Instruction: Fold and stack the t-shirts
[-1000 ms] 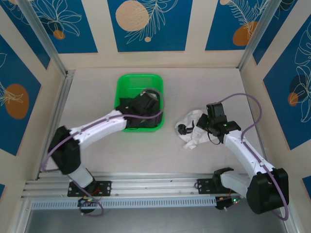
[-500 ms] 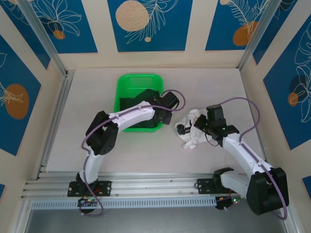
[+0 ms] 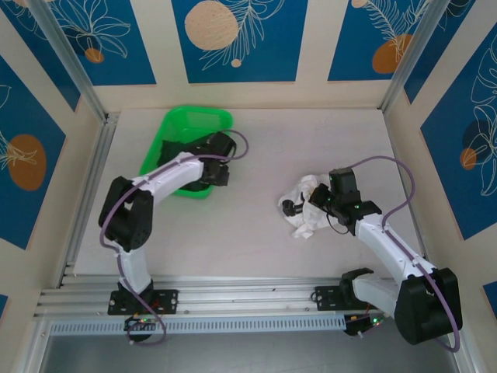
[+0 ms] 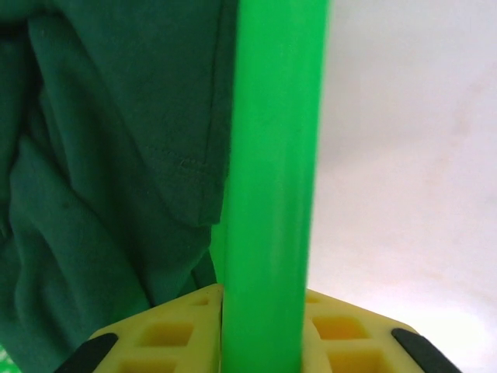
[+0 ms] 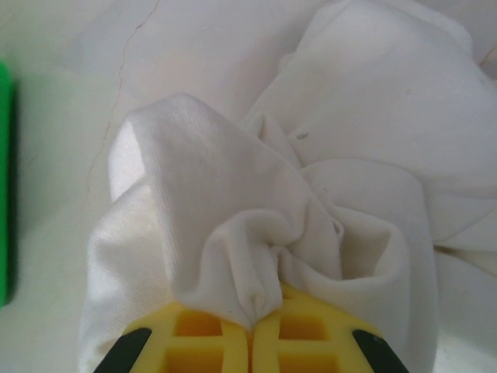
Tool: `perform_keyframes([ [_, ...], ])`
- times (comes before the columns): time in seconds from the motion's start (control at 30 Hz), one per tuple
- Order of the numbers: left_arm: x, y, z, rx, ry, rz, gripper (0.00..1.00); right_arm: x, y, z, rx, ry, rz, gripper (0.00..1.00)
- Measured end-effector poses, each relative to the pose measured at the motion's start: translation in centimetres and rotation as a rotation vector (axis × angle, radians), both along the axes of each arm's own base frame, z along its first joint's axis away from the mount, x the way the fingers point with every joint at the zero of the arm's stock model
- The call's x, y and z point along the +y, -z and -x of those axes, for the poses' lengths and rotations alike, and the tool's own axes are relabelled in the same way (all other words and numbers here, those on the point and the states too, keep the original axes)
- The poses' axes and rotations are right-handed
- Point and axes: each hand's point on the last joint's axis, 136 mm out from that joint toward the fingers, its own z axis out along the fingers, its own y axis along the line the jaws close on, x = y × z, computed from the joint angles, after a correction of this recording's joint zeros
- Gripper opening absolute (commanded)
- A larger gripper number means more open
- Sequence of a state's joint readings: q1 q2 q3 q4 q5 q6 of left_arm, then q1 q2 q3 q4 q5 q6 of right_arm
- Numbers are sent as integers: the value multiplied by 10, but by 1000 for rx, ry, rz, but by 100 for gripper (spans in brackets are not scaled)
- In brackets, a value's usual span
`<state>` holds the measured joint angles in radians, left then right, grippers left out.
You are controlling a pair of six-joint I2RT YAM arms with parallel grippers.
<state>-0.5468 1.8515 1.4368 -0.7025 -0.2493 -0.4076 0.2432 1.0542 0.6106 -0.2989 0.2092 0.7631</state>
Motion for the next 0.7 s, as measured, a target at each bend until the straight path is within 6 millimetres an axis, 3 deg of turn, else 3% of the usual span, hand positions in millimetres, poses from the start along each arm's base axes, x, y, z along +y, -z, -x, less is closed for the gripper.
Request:
perform_keyframes([
  [0.13,54,-4,-15,-1,-103,-18,20,1,3,2,5,-3,-3,4],
  [0.27,95,-4,-30,-14,-162,-31,20,2,2,1,3,-6,-5,4],
  [0.5,147,0,-44,-17,-213,-107,21,3,2,1,3,-7,-5,4],
  [0.7,179,5,-72,-8,-204,-268,20,3,2,2,3,-9,-8,4],
])
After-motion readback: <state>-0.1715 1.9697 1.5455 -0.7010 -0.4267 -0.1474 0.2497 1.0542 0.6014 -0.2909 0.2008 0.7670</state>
